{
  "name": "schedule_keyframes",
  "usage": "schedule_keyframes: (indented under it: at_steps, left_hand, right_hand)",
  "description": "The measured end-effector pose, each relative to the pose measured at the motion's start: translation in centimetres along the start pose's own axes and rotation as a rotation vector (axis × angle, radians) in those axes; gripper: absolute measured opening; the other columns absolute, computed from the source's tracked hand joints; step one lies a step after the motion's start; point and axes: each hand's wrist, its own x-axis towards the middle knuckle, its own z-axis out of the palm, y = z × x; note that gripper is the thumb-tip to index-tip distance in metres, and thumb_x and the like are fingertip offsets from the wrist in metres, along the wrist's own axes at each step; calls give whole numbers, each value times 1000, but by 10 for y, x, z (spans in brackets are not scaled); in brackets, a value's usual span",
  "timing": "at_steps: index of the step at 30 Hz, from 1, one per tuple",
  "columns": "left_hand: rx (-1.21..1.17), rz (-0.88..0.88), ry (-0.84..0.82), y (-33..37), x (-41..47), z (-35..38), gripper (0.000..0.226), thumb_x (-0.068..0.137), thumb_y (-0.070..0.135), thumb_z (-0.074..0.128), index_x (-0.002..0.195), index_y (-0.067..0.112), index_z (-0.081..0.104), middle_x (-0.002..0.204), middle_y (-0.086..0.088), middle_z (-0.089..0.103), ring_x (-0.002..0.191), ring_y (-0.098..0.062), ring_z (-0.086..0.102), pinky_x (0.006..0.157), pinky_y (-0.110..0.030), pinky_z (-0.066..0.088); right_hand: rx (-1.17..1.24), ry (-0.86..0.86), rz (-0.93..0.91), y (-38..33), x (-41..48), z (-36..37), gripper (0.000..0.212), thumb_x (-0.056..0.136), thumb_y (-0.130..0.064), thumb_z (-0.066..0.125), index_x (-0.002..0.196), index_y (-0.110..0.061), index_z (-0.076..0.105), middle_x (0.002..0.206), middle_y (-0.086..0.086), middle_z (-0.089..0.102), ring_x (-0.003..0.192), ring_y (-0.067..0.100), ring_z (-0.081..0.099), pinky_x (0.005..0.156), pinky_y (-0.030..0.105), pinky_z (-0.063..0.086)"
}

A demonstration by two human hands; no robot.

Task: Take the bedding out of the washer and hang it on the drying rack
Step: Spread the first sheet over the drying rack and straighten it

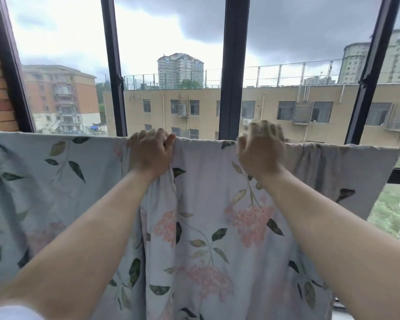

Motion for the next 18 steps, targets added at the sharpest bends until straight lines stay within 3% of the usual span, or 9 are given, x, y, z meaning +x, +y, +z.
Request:
schedule_keyframes:
  at_steps: [2,4,7,10,13,15,18]
  left_hand:
    - [-66,26,-7,1,-3,-3,38,104,43,36,104,16,63,105,-8,69,103,-32,56,95,-41,32]
    - [-144,26,-24,-13,-5,-13,37,105,42,33,106,18,61,107,-5,67,108,-29,55,97,-39,30]
    - [-76,-2,-38,-63,1,-26,46,106,43,27,104,15,64,111,-8,68,111,-31,55,98,-40,32]
    - [13,-113,-20,-132,12,-39,62,100,48,22,97,8,68,105,-20,70,103,-38,61,97,-46,40]
    - [86,-258,-72,-169,18,-49,68,102,51,21,106,5,70,114,-27,68,112,-42,60,102,-47,40]
    - [153,-275,-78,-164,20,-46,68,102,51,20,115,8,70,121,-25,66,118,-42,56,109,-47,34]
    - [153,-170,-61,-130,12,-34,63,102,49,22,114,13,72,119,-17,69,117,-41,56,117,-57,21]
  right_hand:
    - [126,-95,-214,-50,0,11,44,103,-40,33,129,-14,57,131,9,60,126,28,50,116,43,31]
    - [127,-200,-276,-78,-1,25,47,106,-44,25,127,-18,58,125,8,64,120,28,54,109,43,33]
    - [57,-176,-194,-70,-2,33,48,107,-43,21,116,-17,60,112,9,66,109,31,56,100,44,35]
    - [19,-76,-97,-45,-4,31,44,105,-39,26,102,-15,63,104,10,69,104,32,59,96,42,36]
    - [-27,-46,43,-37,-2,25,46,98,-34,27,90,-11,66,96,13,71,96,33,61,92,40,38]
    - [-52,-51,103,-50,2,23,52,95,-35,22,90,-10,67,94,14,70,93,32,60,91,42,38]
    - [40,-83,-62,-96,2,30,49,102,-41,23,110,-13,63,105,10,68,99,30,59,92,43,38]
